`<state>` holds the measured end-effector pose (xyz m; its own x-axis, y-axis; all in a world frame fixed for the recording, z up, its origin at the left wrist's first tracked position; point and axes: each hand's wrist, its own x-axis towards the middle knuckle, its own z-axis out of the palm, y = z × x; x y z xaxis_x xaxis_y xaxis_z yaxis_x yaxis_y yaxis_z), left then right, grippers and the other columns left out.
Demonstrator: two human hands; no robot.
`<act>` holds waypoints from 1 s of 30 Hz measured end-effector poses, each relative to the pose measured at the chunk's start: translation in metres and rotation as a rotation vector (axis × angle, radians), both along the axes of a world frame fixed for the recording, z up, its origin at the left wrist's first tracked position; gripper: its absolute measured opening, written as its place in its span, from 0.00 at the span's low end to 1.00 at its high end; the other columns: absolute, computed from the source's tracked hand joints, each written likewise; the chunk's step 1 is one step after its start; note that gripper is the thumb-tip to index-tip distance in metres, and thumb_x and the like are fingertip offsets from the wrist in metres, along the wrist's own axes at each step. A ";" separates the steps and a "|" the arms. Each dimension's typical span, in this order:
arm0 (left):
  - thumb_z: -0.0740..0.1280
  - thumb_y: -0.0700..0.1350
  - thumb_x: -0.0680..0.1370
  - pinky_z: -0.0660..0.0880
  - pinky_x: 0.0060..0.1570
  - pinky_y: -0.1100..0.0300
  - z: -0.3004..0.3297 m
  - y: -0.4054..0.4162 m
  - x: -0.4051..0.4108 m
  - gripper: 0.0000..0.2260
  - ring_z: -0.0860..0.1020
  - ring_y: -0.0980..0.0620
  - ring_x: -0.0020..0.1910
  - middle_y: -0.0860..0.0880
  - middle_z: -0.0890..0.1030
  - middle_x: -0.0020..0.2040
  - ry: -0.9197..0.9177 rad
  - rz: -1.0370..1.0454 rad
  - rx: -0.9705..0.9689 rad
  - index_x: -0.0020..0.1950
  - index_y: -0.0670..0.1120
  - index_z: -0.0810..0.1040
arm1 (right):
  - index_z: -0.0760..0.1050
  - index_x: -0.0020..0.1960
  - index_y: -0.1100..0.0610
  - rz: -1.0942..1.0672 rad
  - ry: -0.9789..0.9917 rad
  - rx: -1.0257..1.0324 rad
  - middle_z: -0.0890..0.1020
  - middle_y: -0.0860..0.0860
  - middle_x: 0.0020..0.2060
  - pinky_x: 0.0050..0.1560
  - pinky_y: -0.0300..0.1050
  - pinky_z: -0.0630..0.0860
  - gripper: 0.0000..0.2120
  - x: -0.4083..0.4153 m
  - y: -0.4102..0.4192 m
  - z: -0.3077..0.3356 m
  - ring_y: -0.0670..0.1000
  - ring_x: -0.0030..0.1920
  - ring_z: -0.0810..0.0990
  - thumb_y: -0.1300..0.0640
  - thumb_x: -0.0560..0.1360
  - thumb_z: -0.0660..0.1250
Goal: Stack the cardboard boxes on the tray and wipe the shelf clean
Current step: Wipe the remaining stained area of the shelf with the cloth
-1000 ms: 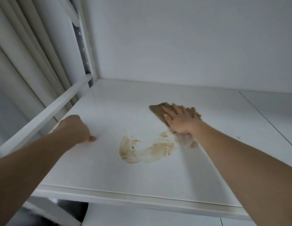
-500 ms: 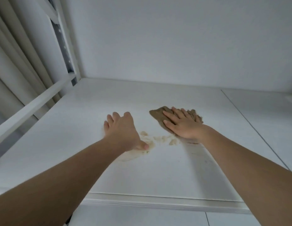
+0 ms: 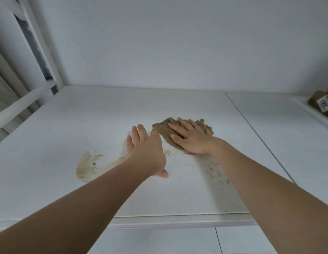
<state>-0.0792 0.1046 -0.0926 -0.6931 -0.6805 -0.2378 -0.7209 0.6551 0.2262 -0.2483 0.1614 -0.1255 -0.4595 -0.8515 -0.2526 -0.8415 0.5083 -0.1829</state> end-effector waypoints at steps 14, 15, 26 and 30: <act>0.78 0.49 0.67 0.41 0.75 0.47 0.005 0.034 -0.036 0.49 0.35 0.43 0.76 0.41 0.36 0.76 -0.016 -0.085 0.077 0.77 0.46 0.49 | 0.43 0.76 0.32 -0.022 -0.009 -0.048 0.39 0.38 0.77 0.73 0.60 0.33 0.25 -0.011 0.028 -0.004 0.47 0.77 0.36 0.36 0.80 0.43; 0.77 0.50 0.67 0.40 0.75 0.47 0.004 0.035 -0.038 0.50 0.34 0.43 0.76 0.41 0.35 0.76 -0.042 -0.094 0.080 0.77 0.46 0.46 | 0.43 0.76 0.32 -0.034 -0.009 -0.046 0.39 0.38 0.77 0.73 0.59 0.34 0.25 -0.018 0.037 -0.004 0.47 0.77 0.36 0.35 0.80 0.43; 0.79 0.54 0.63 0.40 0.74 0.44 0.003 0.037 -0.048 0.57 0.35 0.42 0.76 0.39 0.38 0.76 -0.196 -0.096 -0.050 0.77 0.44 0.43 | 0.40 0.77 0.36 -0.239 -0.014 -0.019 0.37 0.42 0.77 0.73 0.64 0.33 0.26 -0.050 0.039 -0.003 0.52 0.77 0.35 0.38 0.81 0.42; 0.79 0.53 0.64 0.38 0.73 0.43 0.008 0.041 -0.060 0.60 0.33 0.39 0.75 0.38 0.34 0.75 -0.312 -0.125 -0.156 0.77 0.44 0.35 | 0.42 0.76 0.33 -0.060 -0.001 -0.050 0.39 0.37 0.77 0.74 0.60 0.35 0.25 -0.040 0.070 -0.006 0.47 0.77 0.36 0.35 0.80 0.42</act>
<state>-0.1394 0.1459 -0.0844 -0.6835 -0.6399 -0.3512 -0.6517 0.7517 -0.1013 -0.2886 0.2317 -0.1318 -0.5099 -0.8341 -0.2106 -0.8095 0.5480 -0.2105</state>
